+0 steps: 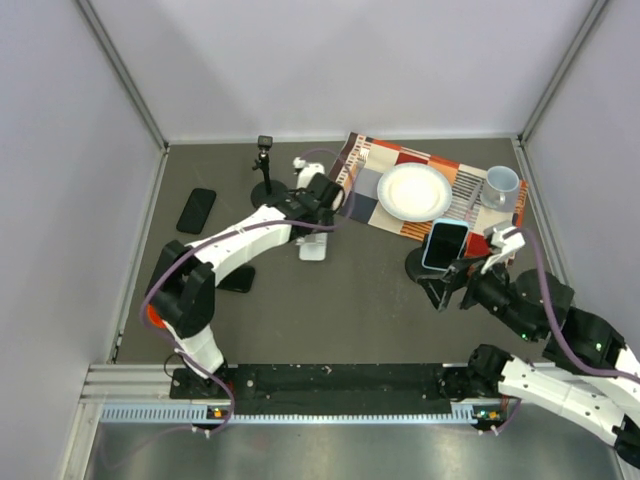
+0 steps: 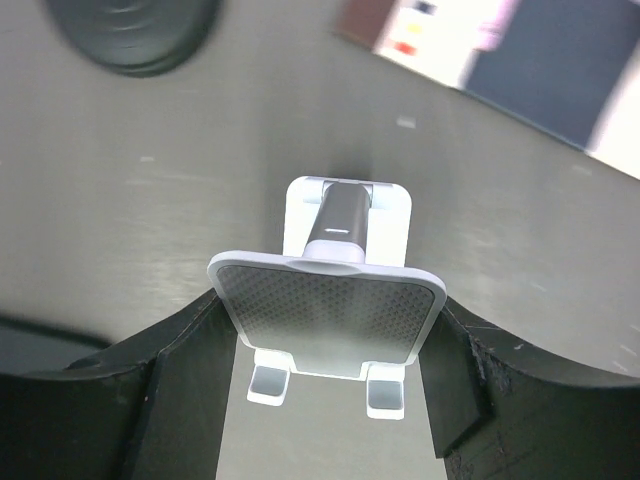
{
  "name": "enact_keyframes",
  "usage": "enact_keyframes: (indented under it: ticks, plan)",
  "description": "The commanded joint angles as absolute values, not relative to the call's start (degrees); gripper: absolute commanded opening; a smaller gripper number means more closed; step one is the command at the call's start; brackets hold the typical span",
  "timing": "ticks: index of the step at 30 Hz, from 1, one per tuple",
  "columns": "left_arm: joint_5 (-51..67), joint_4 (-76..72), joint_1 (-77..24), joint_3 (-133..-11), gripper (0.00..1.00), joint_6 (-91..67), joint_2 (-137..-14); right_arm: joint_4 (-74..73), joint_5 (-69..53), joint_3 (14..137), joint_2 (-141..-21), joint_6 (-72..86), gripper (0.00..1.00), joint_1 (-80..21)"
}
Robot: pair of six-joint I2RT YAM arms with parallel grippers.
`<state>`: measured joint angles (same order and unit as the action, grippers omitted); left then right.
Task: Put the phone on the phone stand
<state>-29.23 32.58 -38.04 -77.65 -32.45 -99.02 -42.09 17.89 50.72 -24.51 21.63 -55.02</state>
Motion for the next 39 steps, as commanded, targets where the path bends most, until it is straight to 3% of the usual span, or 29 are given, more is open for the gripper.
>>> enact_keyframes:
  ticks: [1,13,39]
  plan:
    - [-26.89,31.55,-44.11,-85.41,0.0,-34.0,-100.98,-42.8,27.93,54.49,-20.05,21.1,0.99,-55.72]
    - [-33.48,49.74,-53.35,-104.32,0.0,-52.8,-115.92,-44.65,30.76,56.08,-17.93,20.82,0.99,-55.64]
    - [-36.74,46.14,-57.13,-108.72,0.0,-54.49,-122.69,-47.11,30.67,56.16,-17.4,22.06,0.99,-55.72]
